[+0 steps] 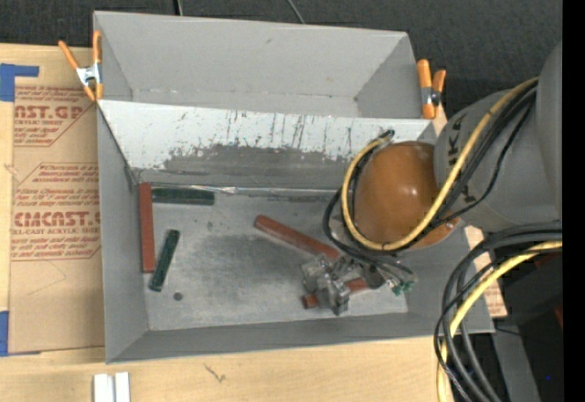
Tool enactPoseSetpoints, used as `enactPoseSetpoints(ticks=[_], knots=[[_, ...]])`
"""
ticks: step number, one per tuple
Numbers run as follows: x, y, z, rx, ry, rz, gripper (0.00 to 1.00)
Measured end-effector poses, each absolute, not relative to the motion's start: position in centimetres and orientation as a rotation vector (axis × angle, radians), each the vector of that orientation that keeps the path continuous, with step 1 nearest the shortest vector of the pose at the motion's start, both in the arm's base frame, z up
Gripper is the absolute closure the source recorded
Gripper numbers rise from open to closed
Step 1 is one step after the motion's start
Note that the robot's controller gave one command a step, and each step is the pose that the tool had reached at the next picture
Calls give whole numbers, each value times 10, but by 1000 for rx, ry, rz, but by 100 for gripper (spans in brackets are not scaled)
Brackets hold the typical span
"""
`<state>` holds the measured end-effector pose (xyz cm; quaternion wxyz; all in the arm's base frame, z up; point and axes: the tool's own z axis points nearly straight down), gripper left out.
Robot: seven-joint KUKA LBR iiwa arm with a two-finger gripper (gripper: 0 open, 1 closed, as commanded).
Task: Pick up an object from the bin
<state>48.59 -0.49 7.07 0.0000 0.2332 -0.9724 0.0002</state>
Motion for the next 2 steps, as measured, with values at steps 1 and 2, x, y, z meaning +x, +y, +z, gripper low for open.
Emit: enactPoseSetpoints(ticks=[1,2], knots=[[487,-1,71,795,-3039,4,100],[489,1,71,936,-3002,-2,100]])
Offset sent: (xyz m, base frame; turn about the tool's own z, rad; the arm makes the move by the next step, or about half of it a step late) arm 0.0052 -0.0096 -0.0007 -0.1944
